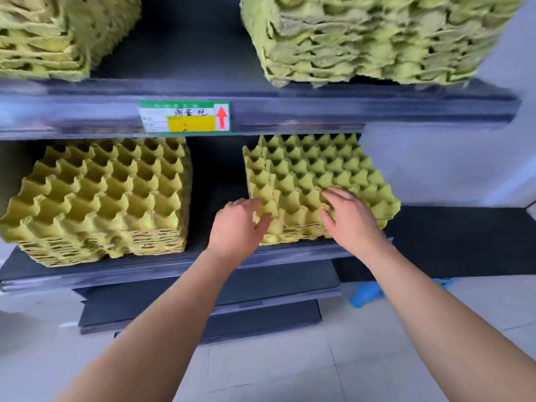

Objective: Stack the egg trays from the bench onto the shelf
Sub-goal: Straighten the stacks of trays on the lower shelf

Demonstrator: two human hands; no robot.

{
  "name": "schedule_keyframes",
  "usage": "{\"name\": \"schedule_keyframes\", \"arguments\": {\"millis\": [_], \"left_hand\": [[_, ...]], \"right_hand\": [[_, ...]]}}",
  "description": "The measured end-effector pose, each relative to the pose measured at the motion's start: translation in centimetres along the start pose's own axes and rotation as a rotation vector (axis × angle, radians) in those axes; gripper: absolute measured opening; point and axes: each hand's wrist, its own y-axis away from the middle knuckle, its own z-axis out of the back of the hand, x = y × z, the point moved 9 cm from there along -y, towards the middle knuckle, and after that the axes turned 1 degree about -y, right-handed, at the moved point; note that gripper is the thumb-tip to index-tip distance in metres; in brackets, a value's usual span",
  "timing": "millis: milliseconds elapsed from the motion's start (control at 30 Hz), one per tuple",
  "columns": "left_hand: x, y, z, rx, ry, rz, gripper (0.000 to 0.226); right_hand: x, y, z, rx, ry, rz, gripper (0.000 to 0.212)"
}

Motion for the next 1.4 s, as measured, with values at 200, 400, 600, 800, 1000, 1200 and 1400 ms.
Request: {"name": "schedule_keyframes", "arguments": {"millis": [200, 400, 600, 800, 1000, 1200, 1400], "left_hand": [[-3.3, -1.6, -5.6, 0.080, -0.022, 0.208, 0.063], [-3.5, -2.2, -6.9, 0.034, 0.117, 0.378, 0.057], [-3.9, -2.2, -6.0, -0.052, 0.091, 0.381, 0.047], [-4.0, -2.4, -4.1, -0.160, 0.179, 0.338, 0.046], [-3.6, -1.4, -3.3, -0.232, 0.218, 0.297, 0.048], [-2.2, -0.1, -4.2, -0.203, 0.187, 0.332, 0.051], [-1.3, -0.1, -4.5, -0.194, 0.244, 0.379, 0.055]], "right_hand": [[-11.4, -0.1, -0.8, 0.116, 0.039, -0.145, 0.063], [-17.3, -0.4, -2.6, 0.212, -0.229, -0.371, 0.072], [-18.3, -1.2, -1.7, 0.104, -0.297, -0.350, 0.057], [-18.1, -1.1, -0.9, -0.017, -0.349, -0.294, 0.054], [-17.1, -0.2, -0.8, -0.133, -0.373, -0.252, 0.053], [-15.8, -0.6, -1.3, -0.123, -0.334, -0.208, 0.054], [-15.6, -0.8, -1.3, -0.102, -0.295, -0.194, 0.060]]}}
